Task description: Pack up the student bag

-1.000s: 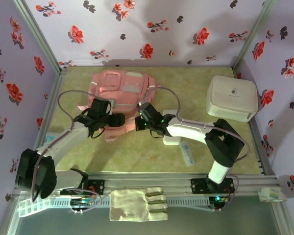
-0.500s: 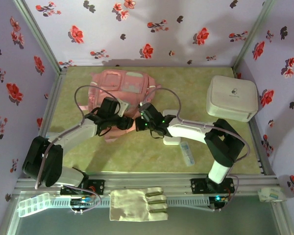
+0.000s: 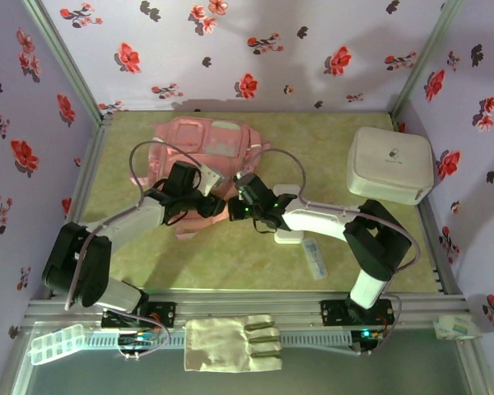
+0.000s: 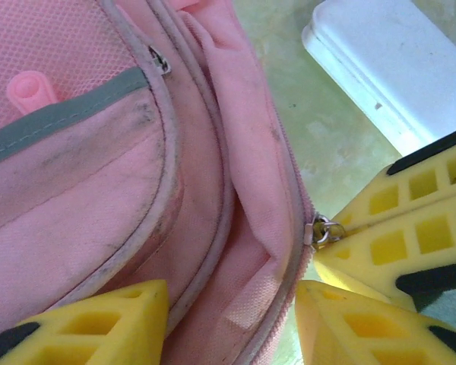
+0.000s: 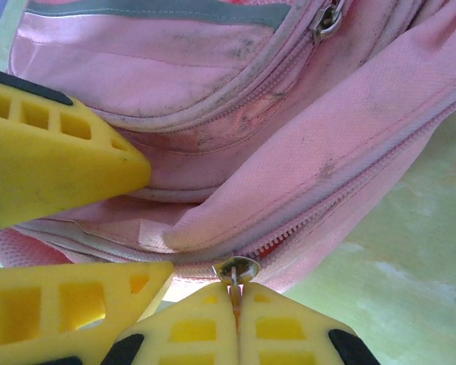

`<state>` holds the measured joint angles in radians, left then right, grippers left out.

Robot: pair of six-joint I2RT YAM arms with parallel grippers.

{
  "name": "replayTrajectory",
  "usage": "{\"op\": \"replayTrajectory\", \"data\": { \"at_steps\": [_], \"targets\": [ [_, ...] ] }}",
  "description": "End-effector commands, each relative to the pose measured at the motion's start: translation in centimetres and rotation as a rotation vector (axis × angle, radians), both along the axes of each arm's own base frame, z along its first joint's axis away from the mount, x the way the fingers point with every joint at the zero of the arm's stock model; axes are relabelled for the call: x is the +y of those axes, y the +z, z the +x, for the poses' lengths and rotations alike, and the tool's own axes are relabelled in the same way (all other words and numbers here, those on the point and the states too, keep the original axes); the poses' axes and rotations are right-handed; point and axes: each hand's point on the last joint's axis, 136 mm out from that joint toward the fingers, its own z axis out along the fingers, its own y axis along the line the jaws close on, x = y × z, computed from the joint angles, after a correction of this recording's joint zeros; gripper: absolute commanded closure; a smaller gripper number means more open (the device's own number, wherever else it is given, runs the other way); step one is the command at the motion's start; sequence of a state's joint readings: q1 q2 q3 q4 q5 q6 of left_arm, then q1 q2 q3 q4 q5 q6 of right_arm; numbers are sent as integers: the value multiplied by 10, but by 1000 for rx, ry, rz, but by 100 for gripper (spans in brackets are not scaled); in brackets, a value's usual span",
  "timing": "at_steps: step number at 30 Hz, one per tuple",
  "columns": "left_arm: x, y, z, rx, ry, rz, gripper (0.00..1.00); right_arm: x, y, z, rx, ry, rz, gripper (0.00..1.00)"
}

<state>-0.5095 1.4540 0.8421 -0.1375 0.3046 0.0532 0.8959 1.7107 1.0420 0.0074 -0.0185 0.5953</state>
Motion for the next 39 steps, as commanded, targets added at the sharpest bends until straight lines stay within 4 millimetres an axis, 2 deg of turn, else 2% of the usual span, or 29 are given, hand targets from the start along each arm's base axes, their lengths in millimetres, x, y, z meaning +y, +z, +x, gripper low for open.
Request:
{"op": "replayTrajectory", "data": {
  "at_steps": [1,6,10,17,22,32,39],
  "targets": [
    [-1,-7,-6,4,-55,7,55,3,26,3,-29,-6,88,99],
    [1,-13,-12,41,-72,22,60,1,25,5,-22,-14,98,99],
    [4,-13,-11,44,-67,25,70,-1,23,6,-18,-24,95,99],
    [4,-1,-8,18,-55,5,87,-11,19,12,-21,-66,65,100],
    [8,8,-9,1,-43,-8,97,-28,13,23,-24,-117,20,100],
    [13,24,-17,8,-28,-16,100,-65,8,57,-73,-198,-111,99],
    [15,49,-26,13,-17,-48,100,-90,10,97,-104,-231,-168,99]
  ]
}}
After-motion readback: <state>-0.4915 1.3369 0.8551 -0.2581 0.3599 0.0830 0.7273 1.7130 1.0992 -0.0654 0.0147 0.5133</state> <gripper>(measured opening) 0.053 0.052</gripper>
